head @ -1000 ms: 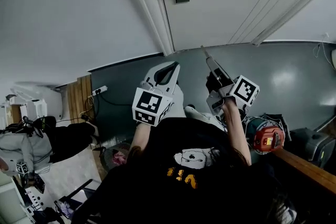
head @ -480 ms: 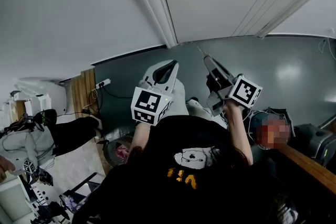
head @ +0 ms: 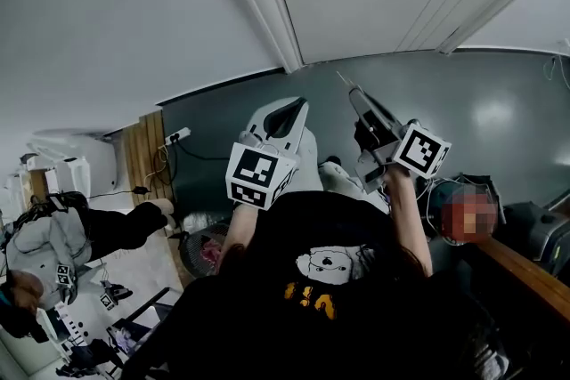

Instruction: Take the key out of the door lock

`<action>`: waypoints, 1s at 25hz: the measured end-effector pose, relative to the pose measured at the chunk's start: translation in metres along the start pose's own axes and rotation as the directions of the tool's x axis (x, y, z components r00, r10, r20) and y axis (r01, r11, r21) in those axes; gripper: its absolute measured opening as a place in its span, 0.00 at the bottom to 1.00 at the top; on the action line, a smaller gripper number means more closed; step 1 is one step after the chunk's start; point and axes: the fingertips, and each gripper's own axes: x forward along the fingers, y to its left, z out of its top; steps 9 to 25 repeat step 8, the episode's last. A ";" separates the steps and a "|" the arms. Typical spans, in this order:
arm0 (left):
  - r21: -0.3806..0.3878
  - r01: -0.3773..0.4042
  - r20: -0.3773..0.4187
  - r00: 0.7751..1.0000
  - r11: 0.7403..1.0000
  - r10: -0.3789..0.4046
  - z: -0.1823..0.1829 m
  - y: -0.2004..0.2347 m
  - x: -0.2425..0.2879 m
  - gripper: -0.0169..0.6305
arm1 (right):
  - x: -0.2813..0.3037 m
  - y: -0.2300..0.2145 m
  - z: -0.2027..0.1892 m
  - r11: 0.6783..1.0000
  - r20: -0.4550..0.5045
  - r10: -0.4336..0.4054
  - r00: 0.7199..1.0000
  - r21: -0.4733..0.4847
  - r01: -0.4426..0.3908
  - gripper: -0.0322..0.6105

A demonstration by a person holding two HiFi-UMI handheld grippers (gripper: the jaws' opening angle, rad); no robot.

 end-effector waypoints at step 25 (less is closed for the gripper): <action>-0.006 0.021 -0.007 1.000 1.000 -0.021 -0.008 0.003 0.005 0.04 | 0.009 -0.002 -0.004 0.999 -0.019 -0.025 1.000 -0.047 0.024 0.08</action>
